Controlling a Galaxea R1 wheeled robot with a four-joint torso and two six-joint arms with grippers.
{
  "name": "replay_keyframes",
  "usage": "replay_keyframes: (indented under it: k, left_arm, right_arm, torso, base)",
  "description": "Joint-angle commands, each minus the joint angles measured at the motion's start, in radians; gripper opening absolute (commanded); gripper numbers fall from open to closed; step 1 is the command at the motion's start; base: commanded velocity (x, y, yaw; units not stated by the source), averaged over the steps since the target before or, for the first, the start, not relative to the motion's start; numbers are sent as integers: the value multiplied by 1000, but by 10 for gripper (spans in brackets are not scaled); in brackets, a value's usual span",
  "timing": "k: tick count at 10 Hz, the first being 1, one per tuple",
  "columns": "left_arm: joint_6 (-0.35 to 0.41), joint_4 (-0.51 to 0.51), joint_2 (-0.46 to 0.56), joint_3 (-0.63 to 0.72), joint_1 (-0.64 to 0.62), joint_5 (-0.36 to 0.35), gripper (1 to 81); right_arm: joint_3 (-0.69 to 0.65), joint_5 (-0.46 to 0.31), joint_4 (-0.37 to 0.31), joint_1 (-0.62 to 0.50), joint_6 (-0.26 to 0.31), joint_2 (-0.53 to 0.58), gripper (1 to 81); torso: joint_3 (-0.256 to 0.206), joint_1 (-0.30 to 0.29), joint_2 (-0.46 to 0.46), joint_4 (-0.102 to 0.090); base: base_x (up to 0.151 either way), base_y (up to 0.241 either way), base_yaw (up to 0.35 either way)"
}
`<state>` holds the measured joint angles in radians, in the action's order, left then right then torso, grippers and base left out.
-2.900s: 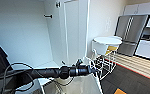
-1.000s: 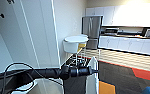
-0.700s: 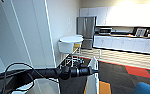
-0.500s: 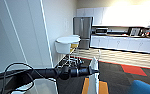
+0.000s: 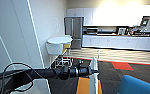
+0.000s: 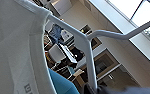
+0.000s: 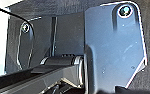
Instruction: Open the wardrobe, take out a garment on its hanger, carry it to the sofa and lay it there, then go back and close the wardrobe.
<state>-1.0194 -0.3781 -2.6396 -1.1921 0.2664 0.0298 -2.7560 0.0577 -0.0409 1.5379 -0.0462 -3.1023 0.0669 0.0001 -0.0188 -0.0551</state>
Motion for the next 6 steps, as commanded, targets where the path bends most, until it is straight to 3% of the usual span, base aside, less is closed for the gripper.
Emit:
replay_keyframes:
  k: [1, 6]
  left_arm:
    - [18, -28, 2, 37, -178, -47, 10]
    - [18, -30, -1, 37, -178, -47, 10]
  right_arm:
    - [6, -58, -7, -37, 3, -9, 811]
    - [9, -44, -7, -35, 3, -9, 811]
  torso:
    - [0, 0, 0, 0]
    - [0, 0, 0, 0]
  base:
    - [0, 0, -234]
    - [0, 0, -233]
